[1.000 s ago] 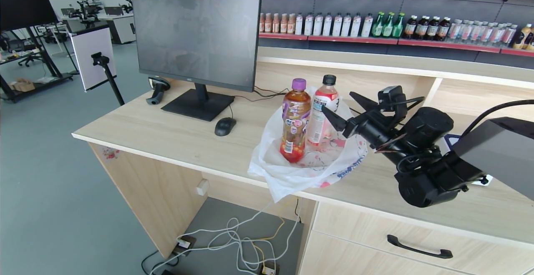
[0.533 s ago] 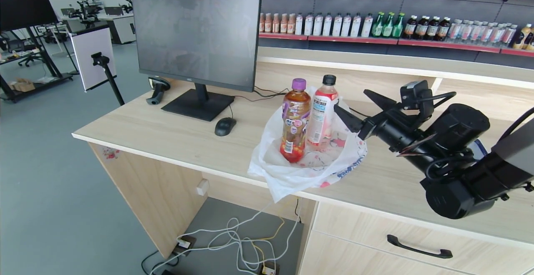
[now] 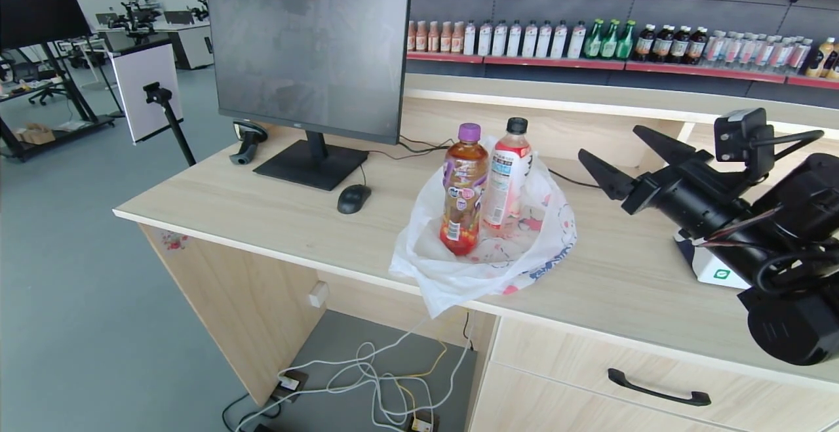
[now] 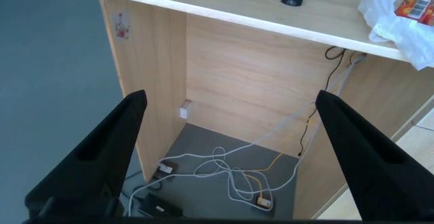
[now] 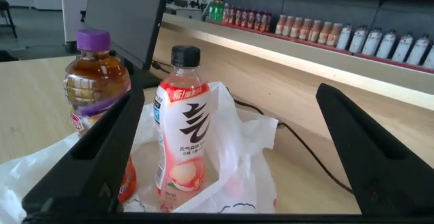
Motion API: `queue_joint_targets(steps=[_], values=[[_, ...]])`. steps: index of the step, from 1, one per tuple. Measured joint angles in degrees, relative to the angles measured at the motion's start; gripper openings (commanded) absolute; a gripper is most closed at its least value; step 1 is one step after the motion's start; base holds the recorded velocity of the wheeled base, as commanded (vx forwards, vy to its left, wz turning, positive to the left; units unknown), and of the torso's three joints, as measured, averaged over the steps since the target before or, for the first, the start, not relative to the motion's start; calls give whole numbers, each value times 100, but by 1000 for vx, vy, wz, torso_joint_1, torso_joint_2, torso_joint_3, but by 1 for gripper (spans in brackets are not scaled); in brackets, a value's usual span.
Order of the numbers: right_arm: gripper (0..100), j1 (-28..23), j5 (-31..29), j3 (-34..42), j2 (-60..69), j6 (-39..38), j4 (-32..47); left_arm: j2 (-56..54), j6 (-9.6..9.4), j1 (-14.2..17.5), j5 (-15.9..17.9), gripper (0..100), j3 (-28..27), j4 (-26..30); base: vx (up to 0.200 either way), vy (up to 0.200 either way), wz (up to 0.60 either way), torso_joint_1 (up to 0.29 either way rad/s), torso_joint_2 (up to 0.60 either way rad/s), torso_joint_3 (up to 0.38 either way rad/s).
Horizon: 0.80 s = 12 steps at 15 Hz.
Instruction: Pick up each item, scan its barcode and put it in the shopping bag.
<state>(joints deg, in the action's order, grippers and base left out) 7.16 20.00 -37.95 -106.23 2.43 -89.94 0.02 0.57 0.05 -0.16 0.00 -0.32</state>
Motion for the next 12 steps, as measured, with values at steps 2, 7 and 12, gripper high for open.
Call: queue_joint_targets(steps=[2,7,12], values=[[100,-160,0,188,221,2,0,0,0,2,0,100,0,0,0,0,0,0,0,0],[100,-226,5,474,590,0,6,0,9,5,0,100,0,-4,0,0,-480,-3,2,4],[100,-241,5,555,769,2,-5,0,2,2,0,100,0,0,0,0,-600,2,2,4]])
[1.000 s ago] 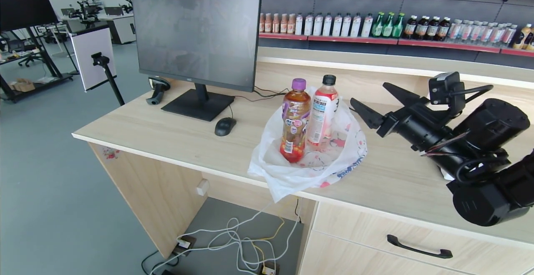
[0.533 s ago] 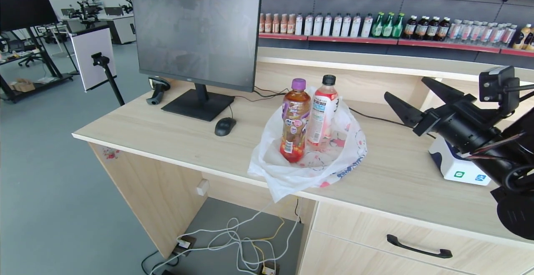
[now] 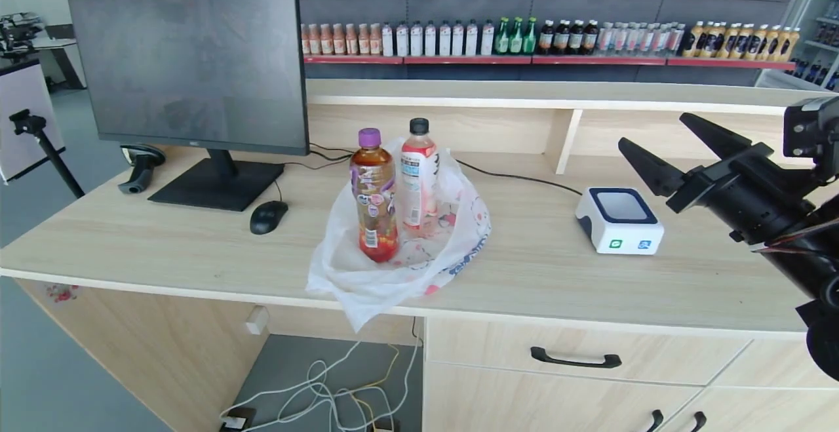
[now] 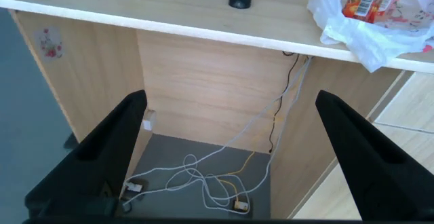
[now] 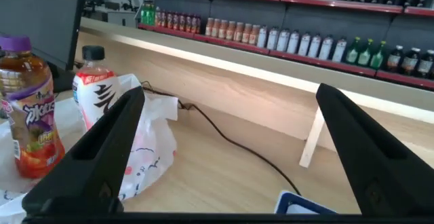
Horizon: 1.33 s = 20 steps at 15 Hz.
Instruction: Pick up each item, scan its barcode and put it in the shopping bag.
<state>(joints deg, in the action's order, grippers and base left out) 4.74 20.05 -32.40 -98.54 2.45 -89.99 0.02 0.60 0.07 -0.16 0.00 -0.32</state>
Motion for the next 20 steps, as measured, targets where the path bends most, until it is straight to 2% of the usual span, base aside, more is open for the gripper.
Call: queue_joint_targets(steps=[1,17,20], values=[[100,-1,-2,0,11,0,5,0,5,0,-2,100,0,0,0,-200,-600,2,-2,7],[100,-9,-5,289,2,102,2,0,30,0,0,100,0,-4,0,-200,0,2,1,3],[100,-240,-5,313,-89,105,7,0,29,-5,-5,100,0,-1,0,-200,0,1,2,2]])
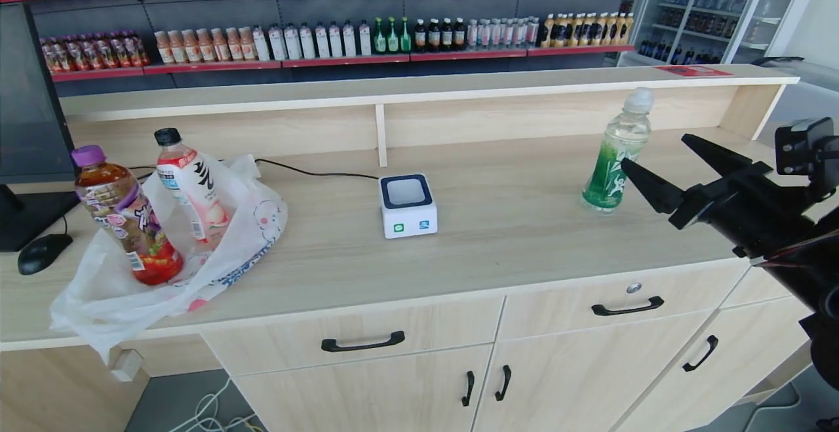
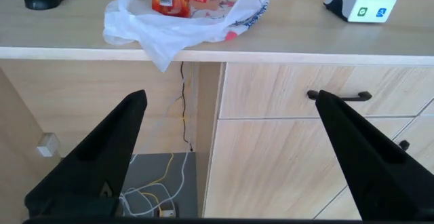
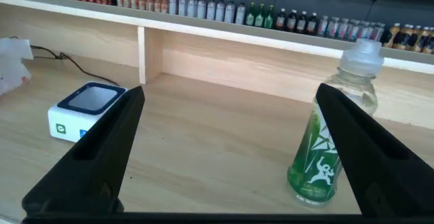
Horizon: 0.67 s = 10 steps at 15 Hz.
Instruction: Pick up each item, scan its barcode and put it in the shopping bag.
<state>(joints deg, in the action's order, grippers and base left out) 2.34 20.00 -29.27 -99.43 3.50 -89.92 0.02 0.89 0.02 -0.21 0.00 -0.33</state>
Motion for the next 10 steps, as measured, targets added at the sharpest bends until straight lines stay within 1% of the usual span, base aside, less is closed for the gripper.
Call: queue_joint_targets(steps=[3,6,10], values=[[100,-302,5,11,-137,57,0,0,1,7,5,100,0,1,0,-200,0,2,4,2],[100,-350,13,260,-219,240,0,0,0,5,5,100,0,0,0,-200,0,-1,-1,2],[100,-385,11,373,-276,244,-7,0,-2,2,5,100,0,-2,200,-200,0,-2,-1,4]])
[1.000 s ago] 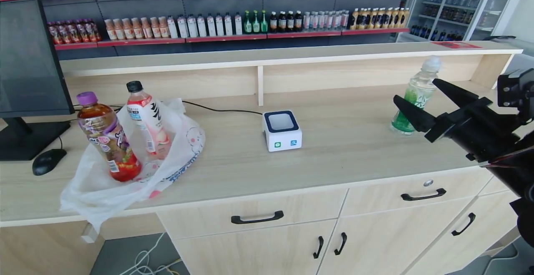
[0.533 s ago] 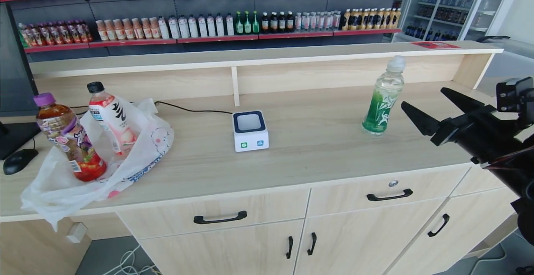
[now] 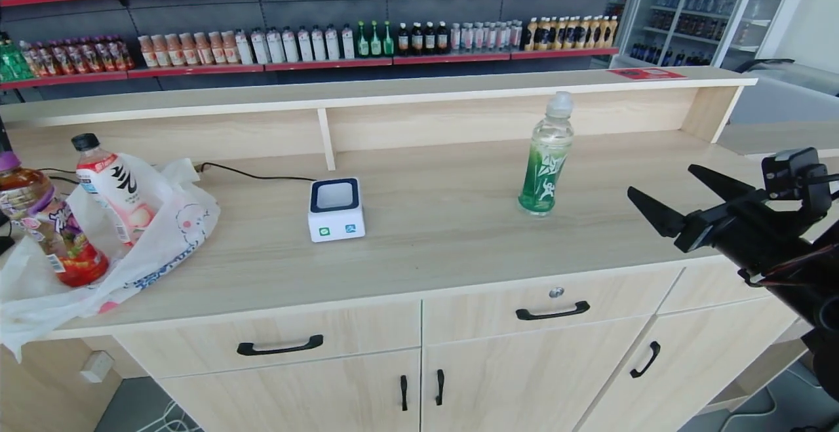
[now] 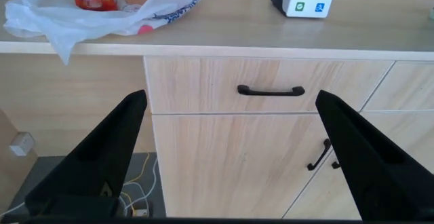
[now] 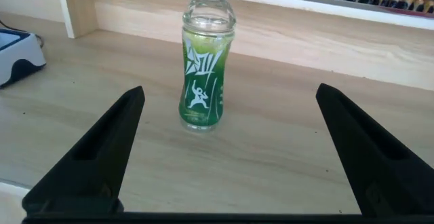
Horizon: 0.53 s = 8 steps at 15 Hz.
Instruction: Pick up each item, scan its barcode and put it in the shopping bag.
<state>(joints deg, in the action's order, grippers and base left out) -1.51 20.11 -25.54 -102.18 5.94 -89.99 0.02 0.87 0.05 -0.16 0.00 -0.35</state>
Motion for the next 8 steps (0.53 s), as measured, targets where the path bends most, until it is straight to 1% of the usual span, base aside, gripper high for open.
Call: queue_joint_targets(steps=[5,6,8], values=[[100,4,0,11,-57,57,9,0,2,0,0,100,0,4,200,-200,0,13,1,0],[100,11,-2,-4,-68,57,5,0,2,0,0,100,0,9,0,0,0,0,0,0],[100,13,-6,22,-85,63,9,0,2,9,5,100,0,-2,0,0,600,10,7,2]])
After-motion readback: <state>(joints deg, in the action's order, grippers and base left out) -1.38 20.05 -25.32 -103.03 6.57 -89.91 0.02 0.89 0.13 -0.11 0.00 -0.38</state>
